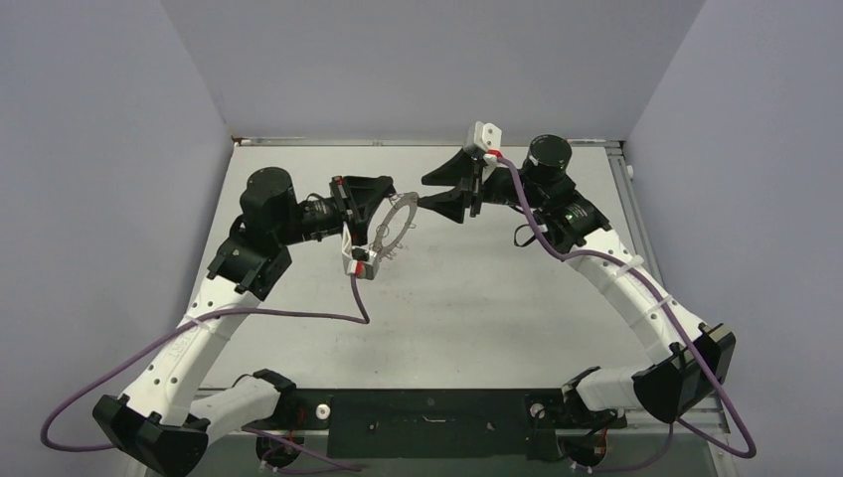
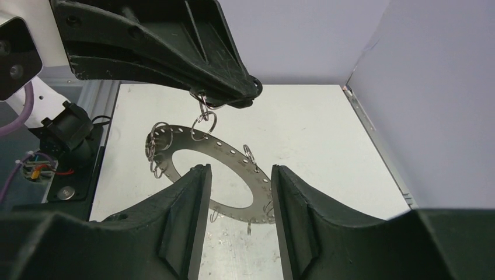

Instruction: Remove the keys from the keyring

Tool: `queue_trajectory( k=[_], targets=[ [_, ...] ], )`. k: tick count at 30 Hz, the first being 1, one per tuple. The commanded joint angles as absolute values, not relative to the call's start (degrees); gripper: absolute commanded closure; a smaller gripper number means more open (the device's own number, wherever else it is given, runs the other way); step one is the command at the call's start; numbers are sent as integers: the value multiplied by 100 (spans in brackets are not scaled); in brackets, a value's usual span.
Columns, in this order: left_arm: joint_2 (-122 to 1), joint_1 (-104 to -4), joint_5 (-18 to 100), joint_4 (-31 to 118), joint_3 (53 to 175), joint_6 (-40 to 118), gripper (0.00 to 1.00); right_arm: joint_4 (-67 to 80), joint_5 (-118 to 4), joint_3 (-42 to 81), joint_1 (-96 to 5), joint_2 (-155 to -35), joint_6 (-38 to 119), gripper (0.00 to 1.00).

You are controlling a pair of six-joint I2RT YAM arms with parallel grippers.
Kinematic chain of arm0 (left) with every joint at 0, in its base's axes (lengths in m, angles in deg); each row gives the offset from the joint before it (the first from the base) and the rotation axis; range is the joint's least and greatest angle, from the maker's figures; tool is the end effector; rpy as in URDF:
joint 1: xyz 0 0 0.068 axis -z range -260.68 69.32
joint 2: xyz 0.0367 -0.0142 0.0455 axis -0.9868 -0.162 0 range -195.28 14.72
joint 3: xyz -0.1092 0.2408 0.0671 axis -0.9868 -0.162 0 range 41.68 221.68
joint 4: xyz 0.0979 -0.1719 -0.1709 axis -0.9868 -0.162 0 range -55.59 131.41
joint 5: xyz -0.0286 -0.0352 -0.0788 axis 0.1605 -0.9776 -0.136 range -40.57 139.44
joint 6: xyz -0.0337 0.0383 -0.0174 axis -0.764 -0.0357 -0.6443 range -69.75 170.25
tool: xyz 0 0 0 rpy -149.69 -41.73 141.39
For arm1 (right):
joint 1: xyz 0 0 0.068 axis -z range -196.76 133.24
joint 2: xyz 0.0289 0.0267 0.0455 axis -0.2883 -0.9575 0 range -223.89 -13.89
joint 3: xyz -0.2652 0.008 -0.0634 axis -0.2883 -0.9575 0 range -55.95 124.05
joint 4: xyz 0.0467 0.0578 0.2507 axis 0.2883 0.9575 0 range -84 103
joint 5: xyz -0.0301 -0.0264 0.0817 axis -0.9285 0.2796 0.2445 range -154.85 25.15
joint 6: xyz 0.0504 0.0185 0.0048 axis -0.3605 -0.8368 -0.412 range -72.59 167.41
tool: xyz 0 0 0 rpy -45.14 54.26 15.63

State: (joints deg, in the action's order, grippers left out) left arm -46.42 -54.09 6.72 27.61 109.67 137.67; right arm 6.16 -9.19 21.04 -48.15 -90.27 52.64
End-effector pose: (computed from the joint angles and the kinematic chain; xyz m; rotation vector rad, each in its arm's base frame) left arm 0.1931 -0.1237 0.4214 1.6143 0.3995 0.1744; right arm 0.2376 0.1794 0.4336 -1.2147 1.1593 1.1006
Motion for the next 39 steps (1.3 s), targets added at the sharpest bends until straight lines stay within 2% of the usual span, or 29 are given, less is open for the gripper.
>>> queue_trajectory(
  k=[1, 13, 25, 39],
  targets=[
    [-4467, -5378, 317, 3364, 10894, 13815, 100, 269, -175, 2312, -4706, -8957, 5142, 58],
    [-4478, -5378, 177, 3560, 10788, 14105, 100, 180, 268, 2561, -4688, -9202, 4906, 64],
    [-4442, -5343, 171, 3670, 10736, 13974, 100, -882, 512, 2406, -4932, -9576, 3821, 67],
    [-4428, -5334, 264, 3896, 10811, 13565, 100, -564, 548, 2301, -5191, -9679, 4045, 74]
  ],
)
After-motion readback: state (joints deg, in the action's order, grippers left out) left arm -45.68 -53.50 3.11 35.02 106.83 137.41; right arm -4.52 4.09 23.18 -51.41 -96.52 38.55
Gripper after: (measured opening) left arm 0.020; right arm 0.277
